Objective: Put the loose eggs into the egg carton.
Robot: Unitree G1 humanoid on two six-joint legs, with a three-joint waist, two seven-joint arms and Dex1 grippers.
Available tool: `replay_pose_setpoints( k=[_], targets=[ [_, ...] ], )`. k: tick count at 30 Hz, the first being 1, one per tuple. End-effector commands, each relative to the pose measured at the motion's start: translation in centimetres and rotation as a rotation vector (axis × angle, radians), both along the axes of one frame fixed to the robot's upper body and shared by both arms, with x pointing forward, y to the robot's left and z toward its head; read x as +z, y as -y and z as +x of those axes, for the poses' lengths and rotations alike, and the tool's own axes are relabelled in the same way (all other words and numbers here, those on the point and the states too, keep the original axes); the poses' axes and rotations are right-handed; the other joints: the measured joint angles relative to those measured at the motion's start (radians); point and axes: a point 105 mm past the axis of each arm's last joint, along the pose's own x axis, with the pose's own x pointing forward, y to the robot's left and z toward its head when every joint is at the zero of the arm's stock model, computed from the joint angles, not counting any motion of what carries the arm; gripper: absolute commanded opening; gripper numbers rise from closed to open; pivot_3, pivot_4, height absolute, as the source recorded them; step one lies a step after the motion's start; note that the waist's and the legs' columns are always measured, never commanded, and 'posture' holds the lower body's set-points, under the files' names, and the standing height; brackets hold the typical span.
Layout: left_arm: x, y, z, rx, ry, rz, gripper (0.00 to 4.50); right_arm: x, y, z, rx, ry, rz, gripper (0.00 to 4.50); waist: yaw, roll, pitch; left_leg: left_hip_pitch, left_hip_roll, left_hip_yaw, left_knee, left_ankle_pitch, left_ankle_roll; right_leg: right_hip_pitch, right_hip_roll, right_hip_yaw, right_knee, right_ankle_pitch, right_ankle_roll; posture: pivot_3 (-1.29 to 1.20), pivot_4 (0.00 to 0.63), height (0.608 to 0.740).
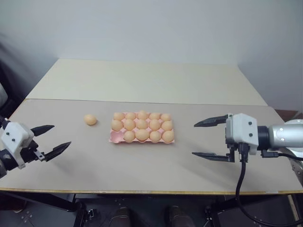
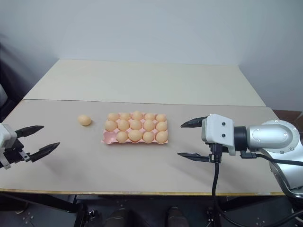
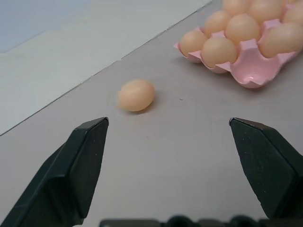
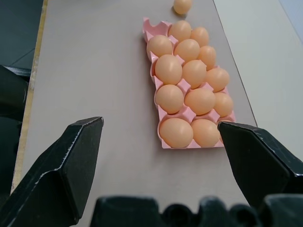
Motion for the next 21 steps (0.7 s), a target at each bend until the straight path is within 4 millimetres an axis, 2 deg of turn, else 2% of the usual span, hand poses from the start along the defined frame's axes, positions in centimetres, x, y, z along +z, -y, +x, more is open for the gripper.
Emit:
replay_pose_setpoints(
  k=[1, 5, 9, 16, 21],
  targets=[
    [0.0, 0.2, 2.2, 0.069, 0.059, -0.029, 4.44, 0.8, -0.3, -0.2, 0.022, 0.051, 0.002, 4.50, 0.002, 0.000, 0.000, 0.000, 0.000, 0.000, 0.000, 0.001, 0.001, 0.000, 0.000, 0.000, 0.000, 0.000, 0.000, 0.00, 0.150, 0.740],
    [-0.4, 0.3, 5.7, 0.146, 0.116, -0.100, 4.44, 0.8, -0.4, -0.3, 0.016, 0.050, 0.005, 4.50, 0.010, 0.000, -0.001, 0.001, 0.000, 0.000, 0.000, 0.001, 0.001, 0.001, 0.000, 0.000, 0.000, 0.001, 0.000, 0.00, 0.150, 0.740],
    [-1.1, 1.5, 9.4, 0.152, 0.126, -0.163, 4.44, 0.8, -0.3, -0.4, 0.000, 0.051, 0.005, 4.50, 0.012, -0.001, -0.001, 0.000, -0.001, 0.000, 0.000, 0.001, 0.001, 0.001, 0.001, 0.000, 0.000, 0.007, 0.001, 0.00, 0.150, 0.740],
    [-2.0, 4.0, 12.4, 0.076, 0.064, -0.165, 4.44, 0.9, 0.1, -0.7, -0.032, 0.055, 0.003, 4.50, 0.005, -0.002, -0.001, -0.001, -0.001, 0.000, 0.000, 0.001, 0.002, 0.001, 0.001, 0.001, 0.000, 0.008, 0.001, 0.00, 0.150, 0.740],
    [-2.9, 4.2, 13.7, 0.107, 0.029, -0.157, 4.44, 0.9, 0.2, -1.0, -0.046, 0.055, 0.002, 4.50, 0.004, -0.002, -0.001, -0.001, -0.001, 0.000, 0.000, 0.001, 0.002, 0.001, 0.001, 0.001, 0.000, 0.007, 0.003, 0.00, 0.150, 0.740]
  ],
)
